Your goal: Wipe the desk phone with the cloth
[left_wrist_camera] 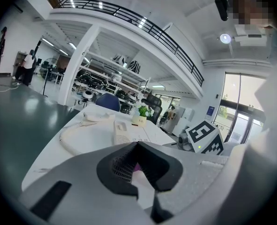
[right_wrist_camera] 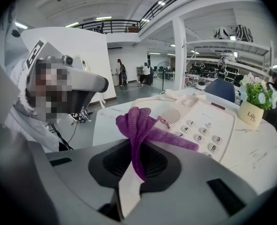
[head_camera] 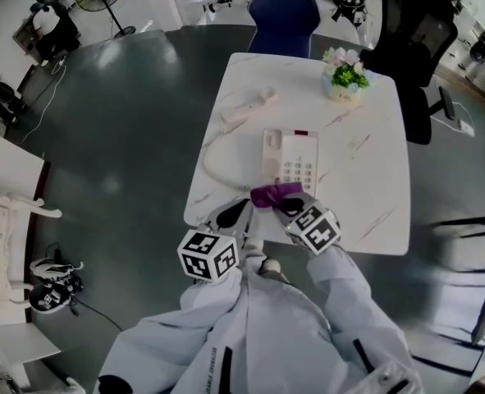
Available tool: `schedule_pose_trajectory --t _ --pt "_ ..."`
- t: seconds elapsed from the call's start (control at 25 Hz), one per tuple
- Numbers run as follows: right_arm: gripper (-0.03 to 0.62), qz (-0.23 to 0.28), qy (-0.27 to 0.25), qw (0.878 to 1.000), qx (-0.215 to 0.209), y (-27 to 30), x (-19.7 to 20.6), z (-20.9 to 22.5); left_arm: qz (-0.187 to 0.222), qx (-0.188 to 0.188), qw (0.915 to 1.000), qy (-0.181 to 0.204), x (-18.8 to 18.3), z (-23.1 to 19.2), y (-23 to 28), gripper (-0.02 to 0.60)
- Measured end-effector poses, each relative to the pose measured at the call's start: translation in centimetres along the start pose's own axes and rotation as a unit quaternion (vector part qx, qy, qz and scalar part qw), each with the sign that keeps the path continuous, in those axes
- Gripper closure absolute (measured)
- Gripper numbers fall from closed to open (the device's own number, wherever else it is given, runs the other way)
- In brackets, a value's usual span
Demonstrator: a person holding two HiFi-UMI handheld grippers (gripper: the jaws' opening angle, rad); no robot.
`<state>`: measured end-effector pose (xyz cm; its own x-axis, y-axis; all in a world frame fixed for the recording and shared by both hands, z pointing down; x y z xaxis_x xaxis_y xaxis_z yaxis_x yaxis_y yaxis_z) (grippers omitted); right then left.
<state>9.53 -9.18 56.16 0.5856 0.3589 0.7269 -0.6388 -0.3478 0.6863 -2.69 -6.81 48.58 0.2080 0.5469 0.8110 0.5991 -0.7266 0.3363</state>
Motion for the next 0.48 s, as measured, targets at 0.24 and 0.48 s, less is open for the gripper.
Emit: schedule_pose_trajectory --t 0.24,0.48 --pt "0.556 -0.005 0.003 1.000 -0.003 -0.2 0.4 -0.6 0.005 -0.003 1.0000 -0.002 0.3 0.2 -0.6 0.583" --pt "0.556 -0.011 0.014 1.000 -0.011 -0.3 0.8 -1.2 0.014 -0.004 0.9999 -0.005 0.4 0.4 -1.3 0.583"
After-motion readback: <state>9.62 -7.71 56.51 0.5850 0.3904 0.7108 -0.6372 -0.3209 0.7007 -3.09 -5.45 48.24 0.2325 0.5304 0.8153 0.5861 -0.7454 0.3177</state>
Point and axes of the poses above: the fingertips, and each gripper's own axes: y forward along the fingers, z to its right, x out of its underside, the point moved 5 cm from there along -y, backward along the fingers, and after that the axes turned 5 degrees about -y, right-handed, at the moved point
